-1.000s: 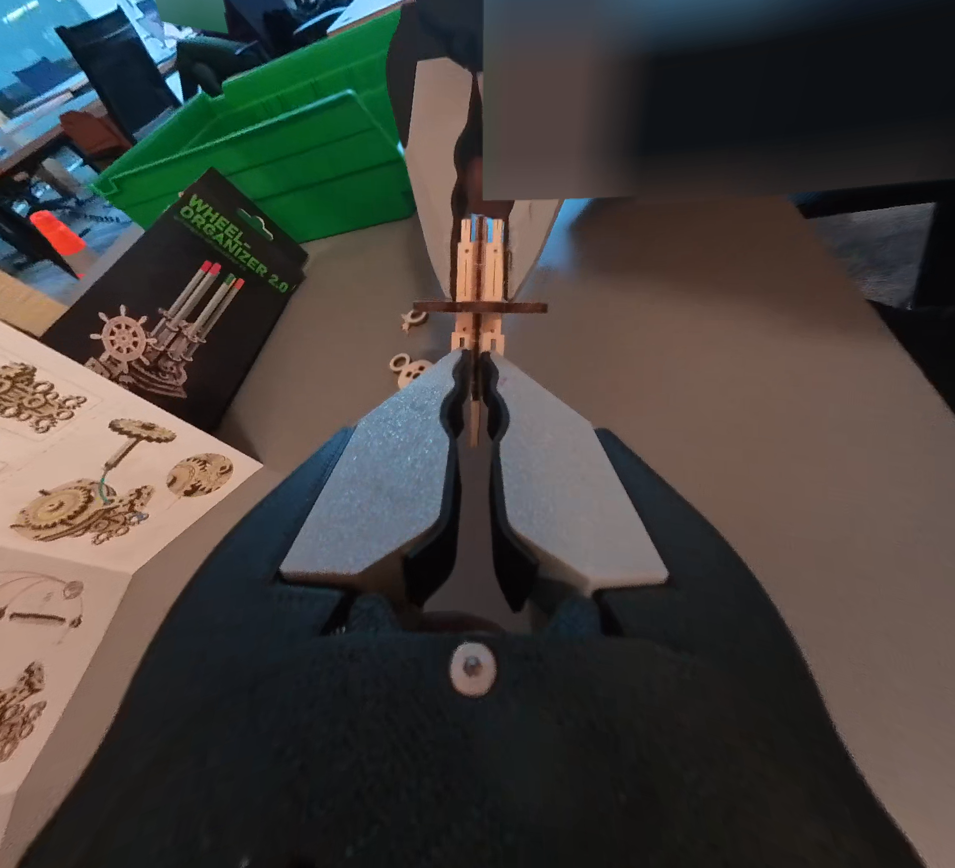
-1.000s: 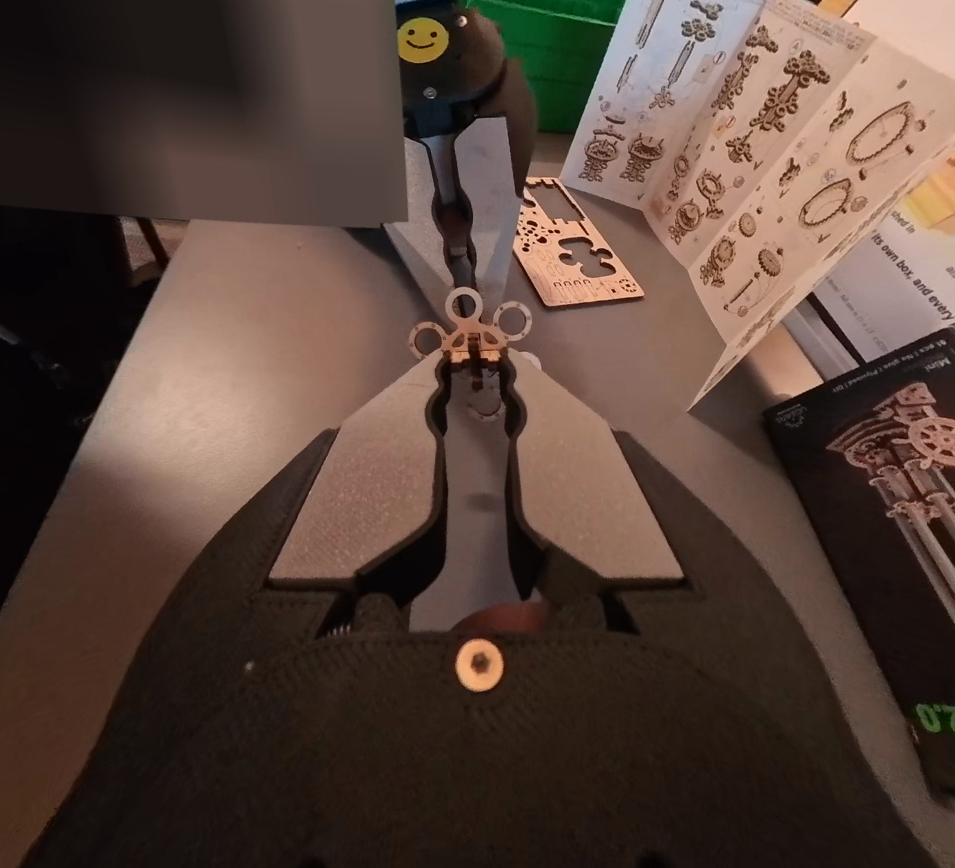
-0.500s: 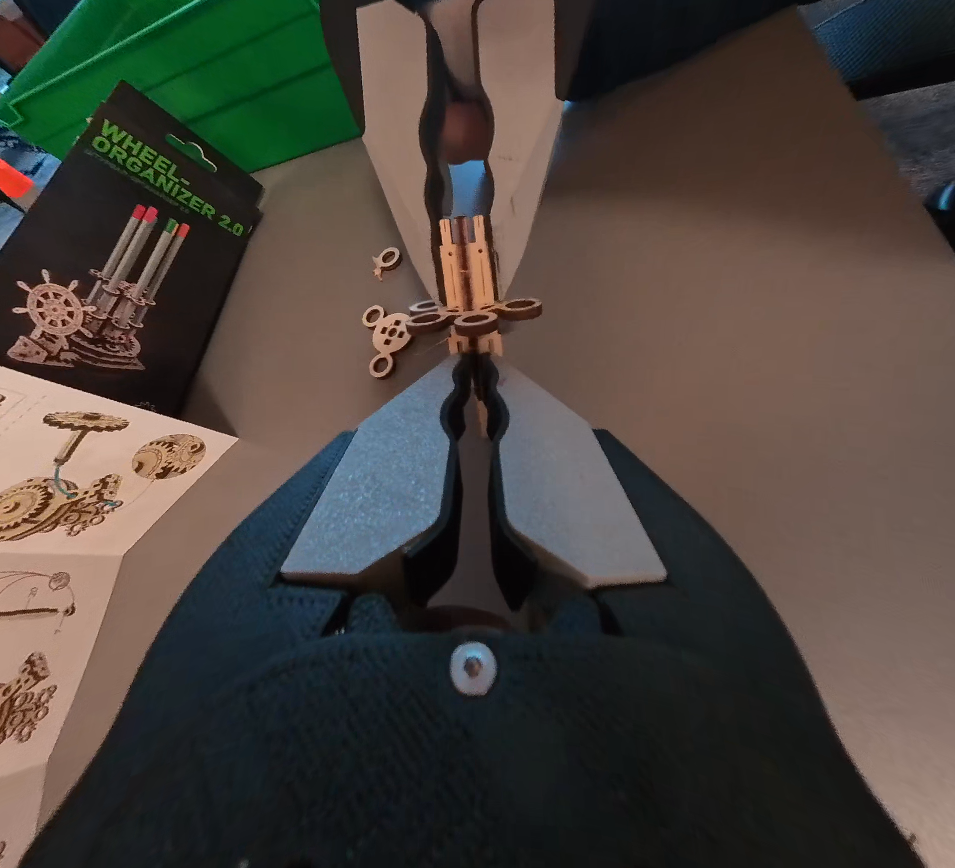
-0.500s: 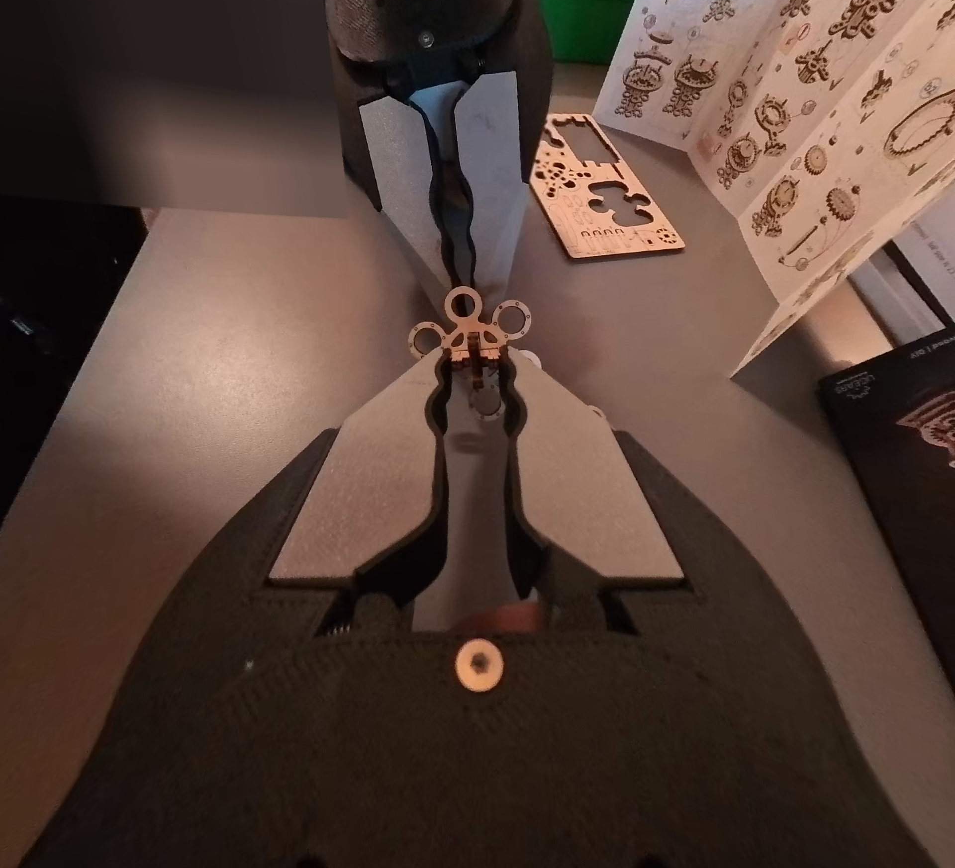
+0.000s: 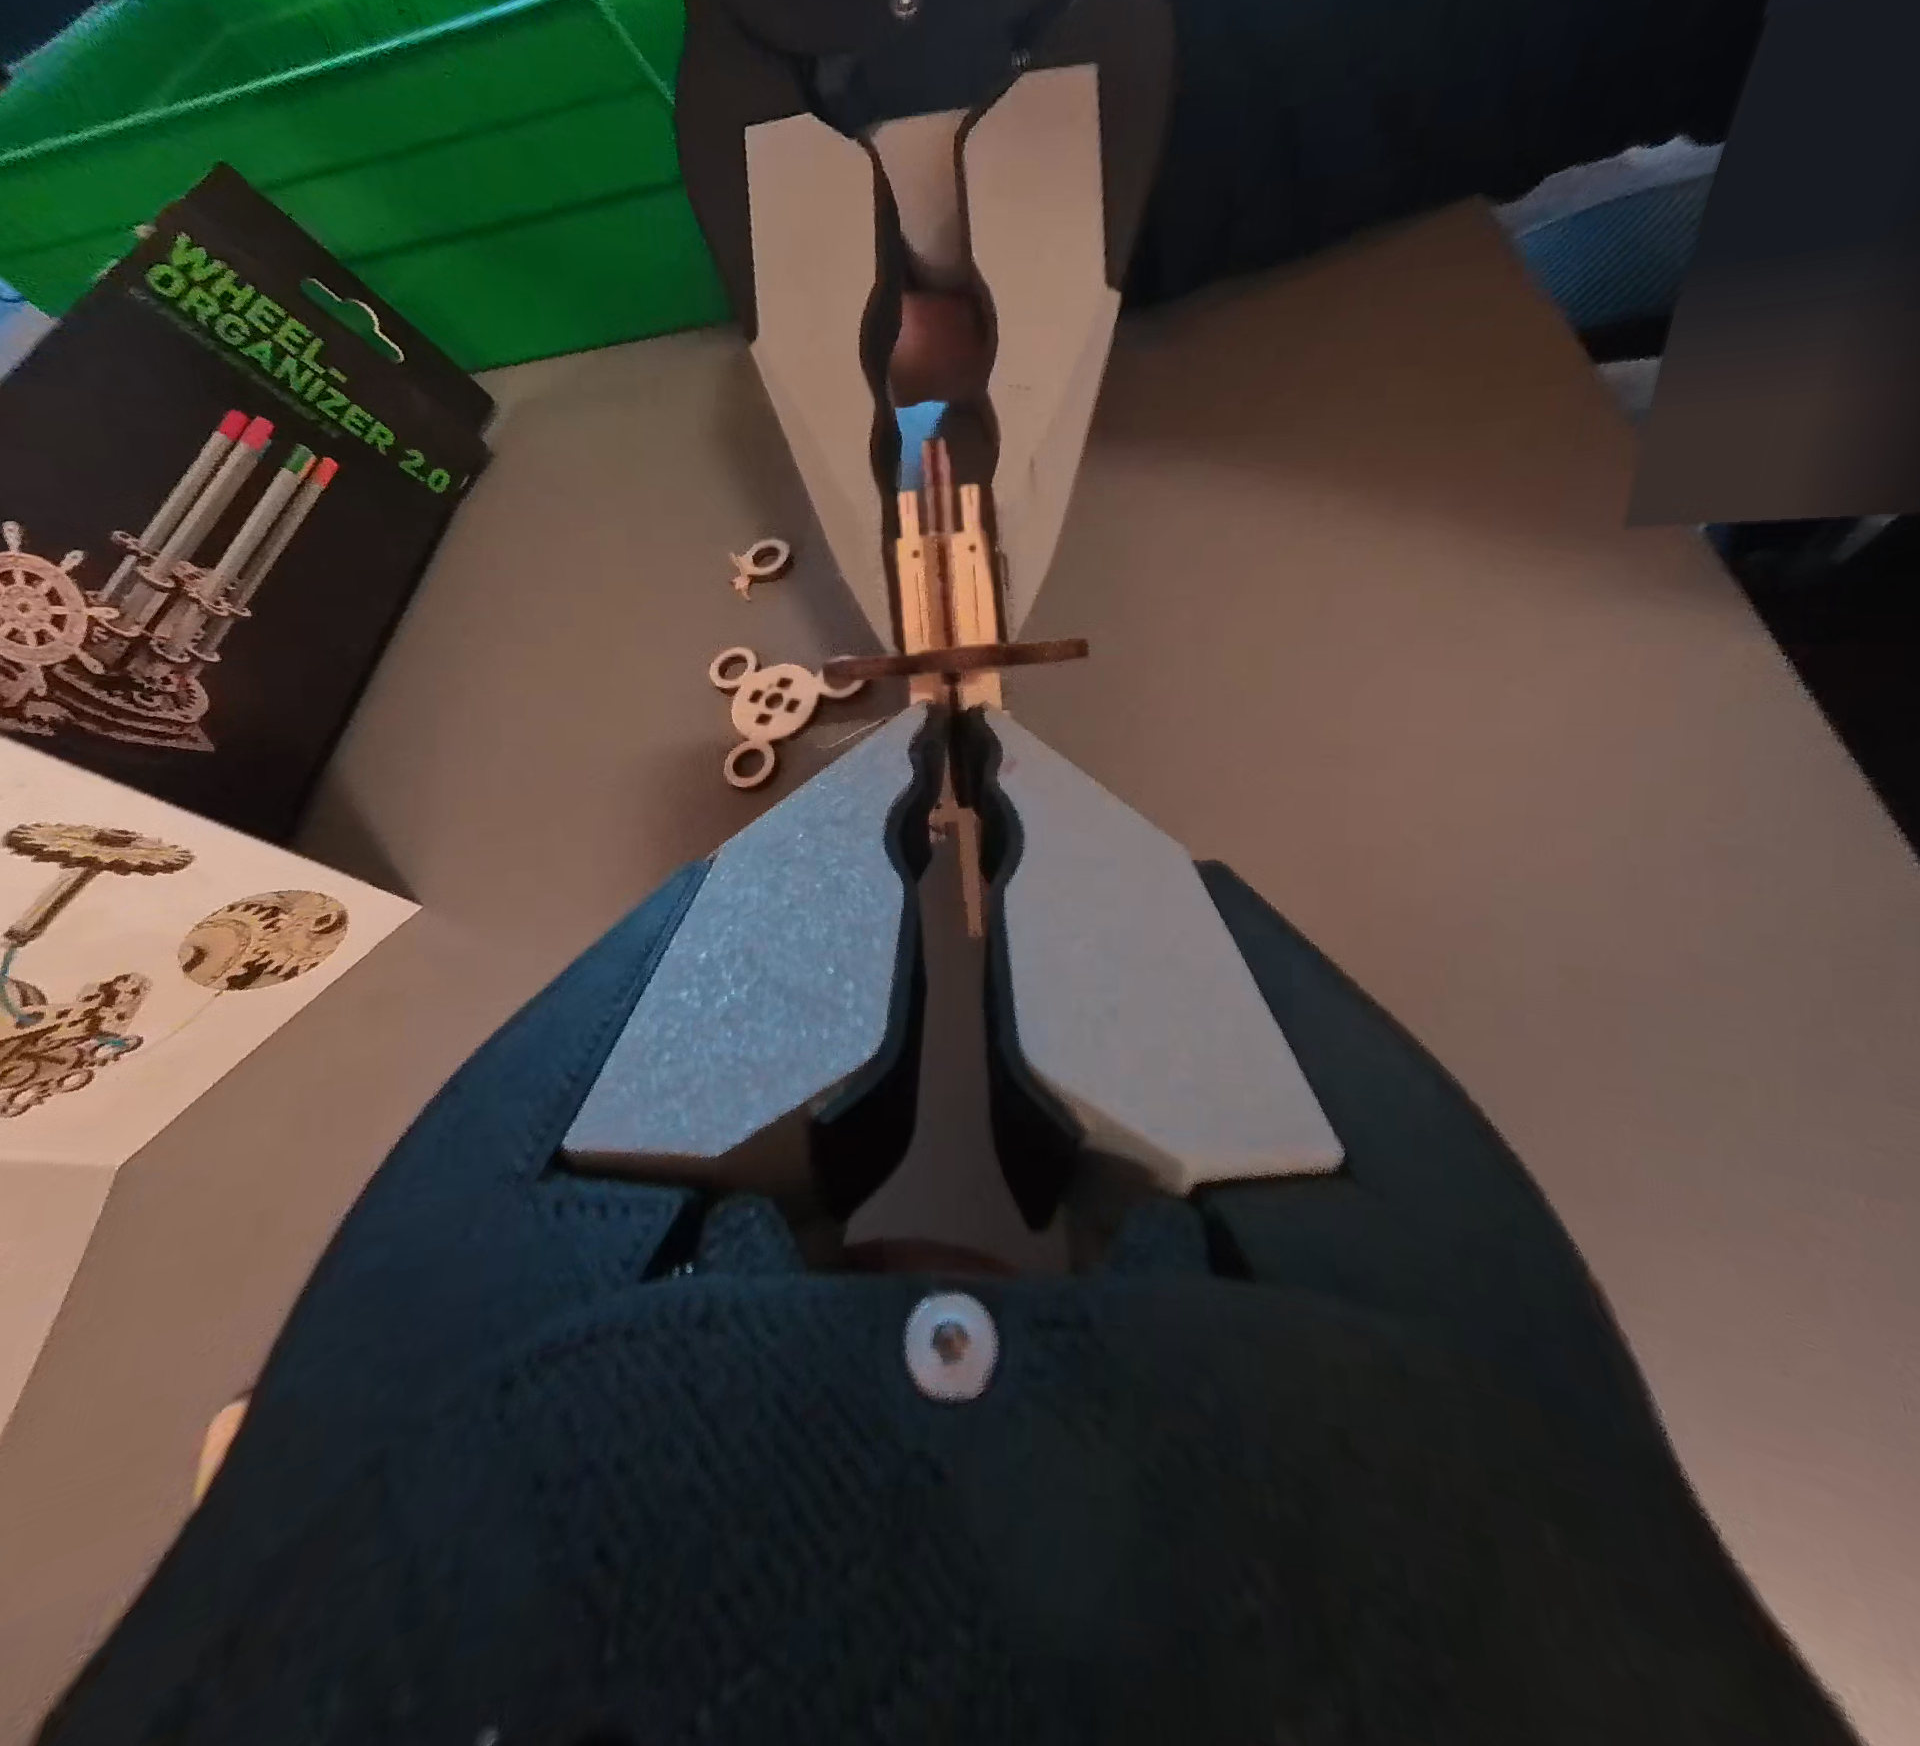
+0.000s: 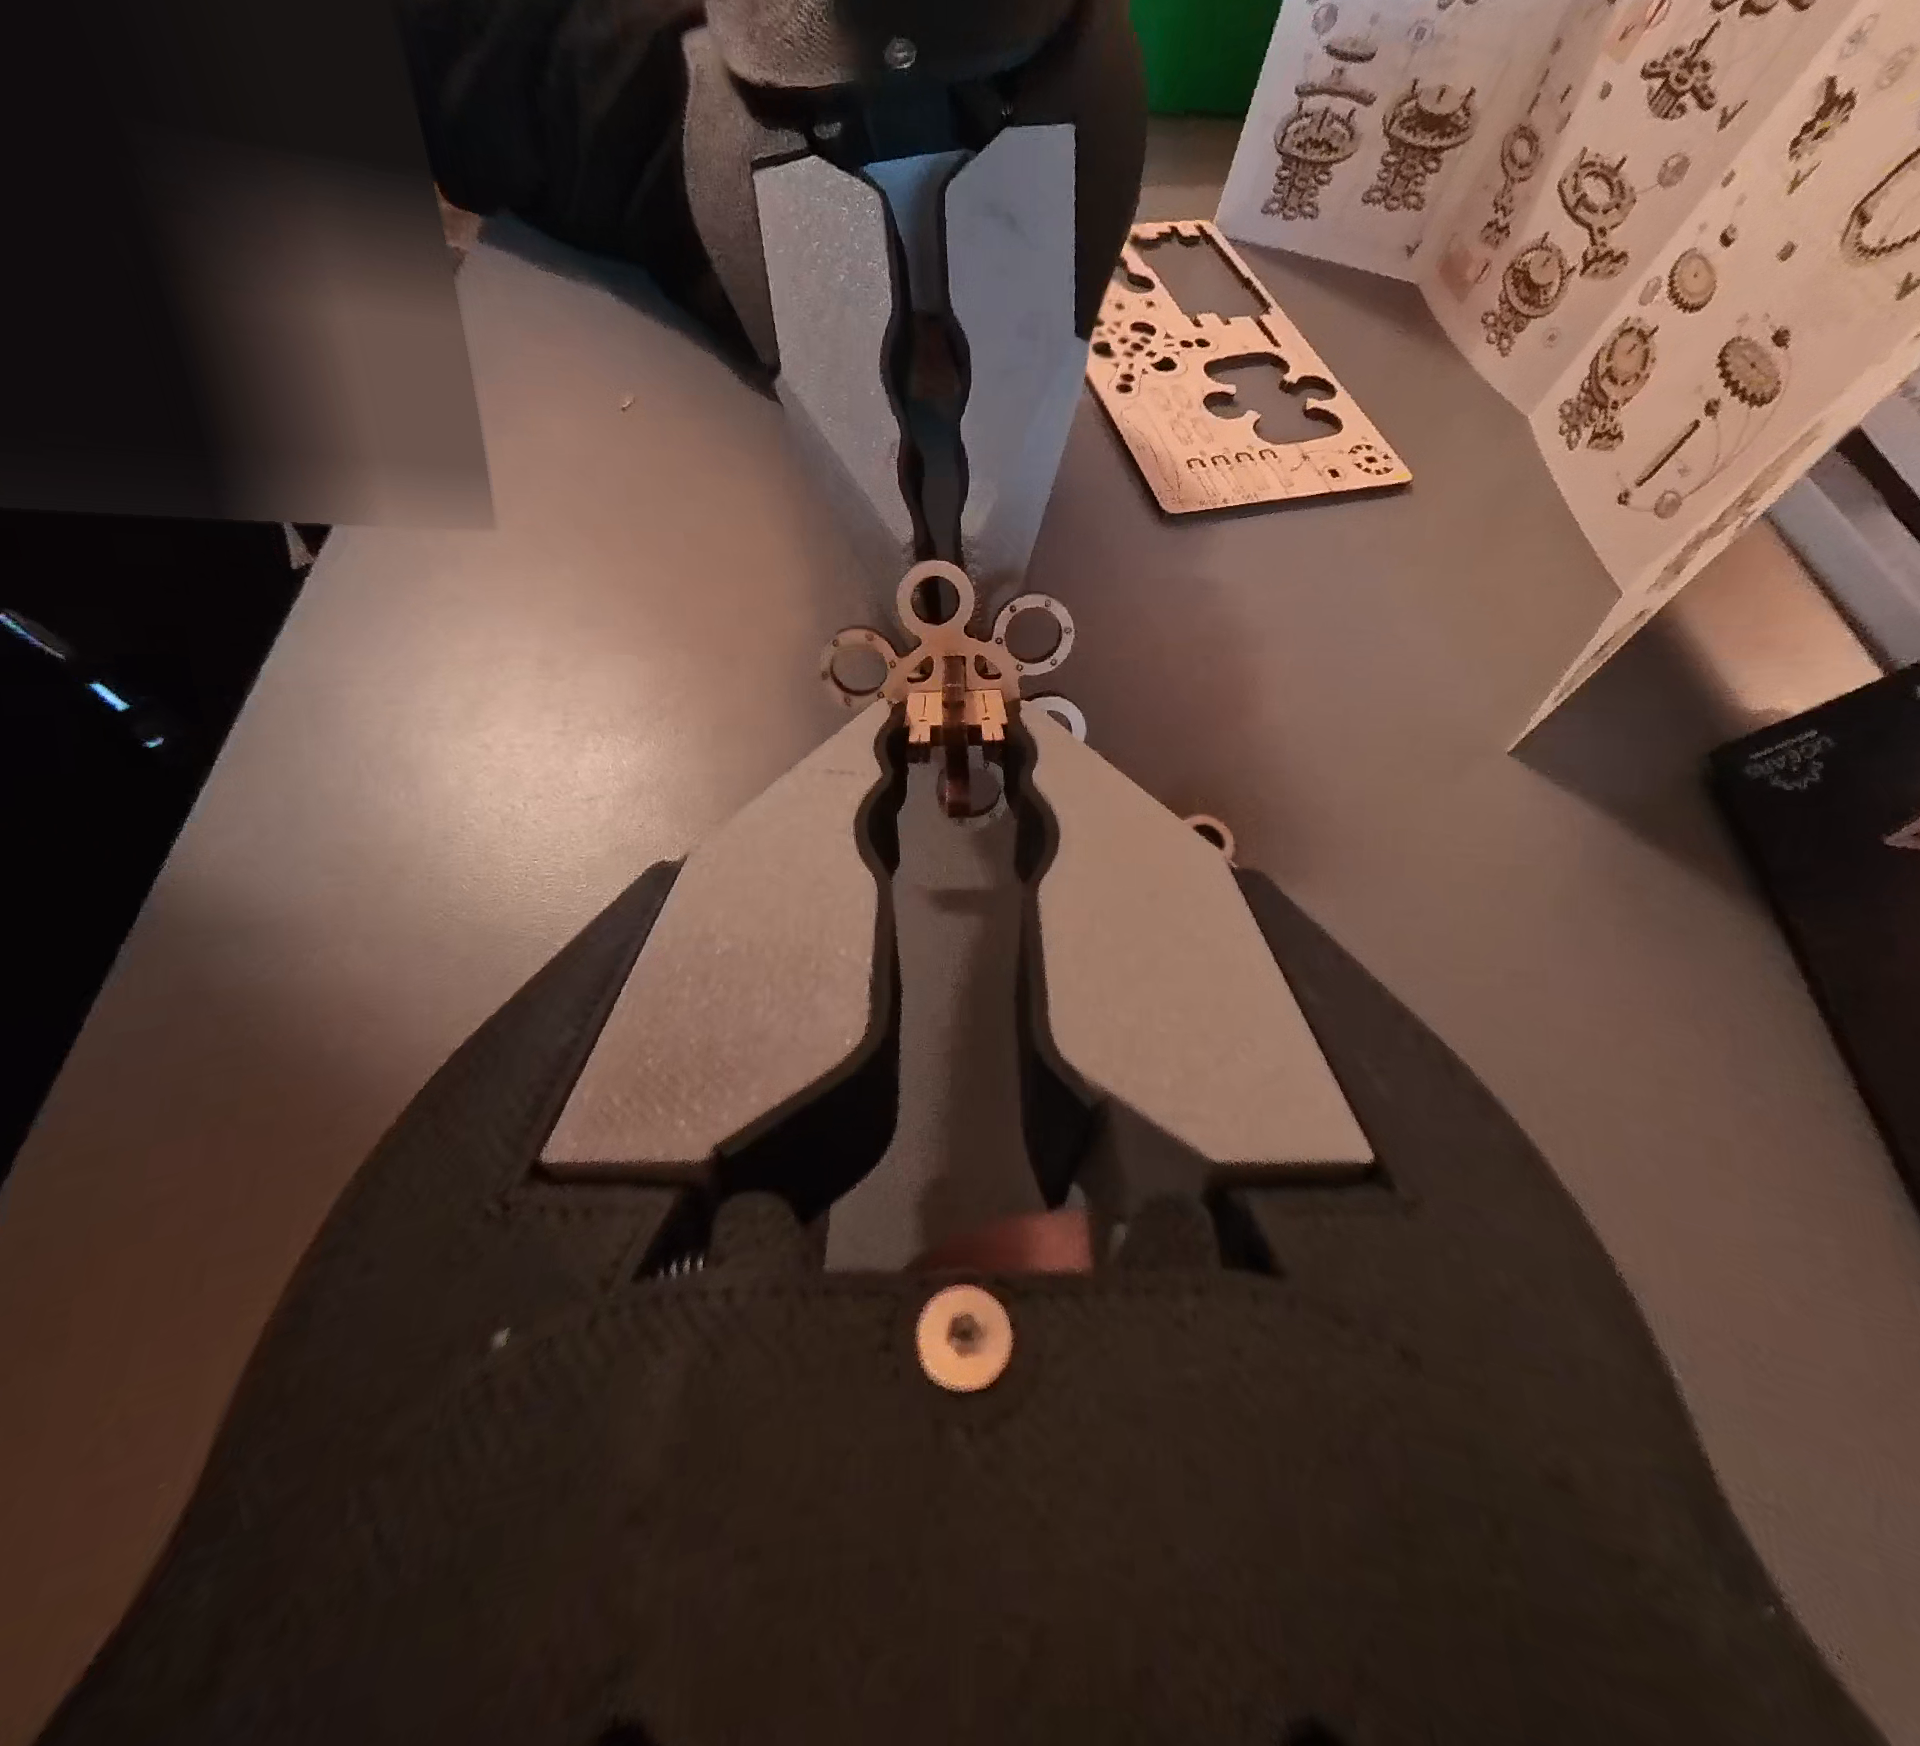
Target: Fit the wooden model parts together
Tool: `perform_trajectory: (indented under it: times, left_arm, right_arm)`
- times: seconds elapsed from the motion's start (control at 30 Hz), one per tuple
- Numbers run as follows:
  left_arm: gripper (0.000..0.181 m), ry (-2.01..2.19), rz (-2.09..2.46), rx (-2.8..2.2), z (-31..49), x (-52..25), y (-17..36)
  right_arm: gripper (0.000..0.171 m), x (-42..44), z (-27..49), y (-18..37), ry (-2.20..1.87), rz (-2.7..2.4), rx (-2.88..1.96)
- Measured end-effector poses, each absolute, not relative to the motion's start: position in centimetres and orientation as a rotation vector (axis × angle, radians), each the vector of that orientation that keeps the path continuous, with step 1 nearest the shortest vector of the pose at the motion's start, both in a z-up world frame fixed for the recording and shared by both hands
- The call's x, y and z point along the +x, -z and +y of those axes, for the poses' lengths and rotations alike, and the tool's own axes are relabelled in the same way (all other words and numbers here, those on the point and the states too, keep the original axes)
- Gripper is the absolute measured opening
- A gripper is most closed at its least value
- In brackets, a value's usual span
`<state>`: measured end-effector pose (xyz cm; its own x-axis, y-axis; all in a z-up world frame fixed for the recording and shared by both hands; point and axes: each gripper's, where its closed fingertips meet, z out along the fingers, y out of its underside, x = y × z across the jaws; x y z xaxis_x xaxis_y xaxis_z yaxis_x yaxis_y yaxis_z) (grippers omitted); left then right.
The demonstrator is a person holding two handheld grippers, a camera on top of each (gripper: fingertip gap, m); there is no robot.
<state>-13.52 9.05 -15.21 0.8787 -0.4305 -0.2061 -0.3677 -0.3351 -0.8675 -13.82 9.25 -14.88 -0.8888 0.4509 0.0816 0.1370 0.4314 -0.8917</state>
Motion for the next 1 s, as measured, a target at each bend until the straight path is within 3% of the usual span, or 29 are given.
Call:
perform_trajectory:
  times: [0.4, 0.57, 0.83, 1.0]
  left_arm:
    - [0.023, 0.070, 0.511, -2.011, 8.0, -15.1, 15.6]
    - [0.011, -0.034, 0.519, -1.896, 8.1, -15.8, 14.0]
    - [0.011, -0.464, 0.581, -1.689, 8.6, -16.3, 10.4]
    - [0.001, -0.614, 0.673, -1.679, 8.7, -16.1, 10.9]
  right_arm:
    - [0.014, -13.9, 10.3, 12.7, -1.647, -2.273, -0.561]
    - [0.014, -14.2, 10.6, 11.5, -1.786, -2.212, -0.664]
    - [0.014, -15.2, 10.5, 9.4, -2.340, -2.046, -1.096]
    - [0.014, -15.3, 10.3, 9.9, -2.457, -2.031, -1.232]
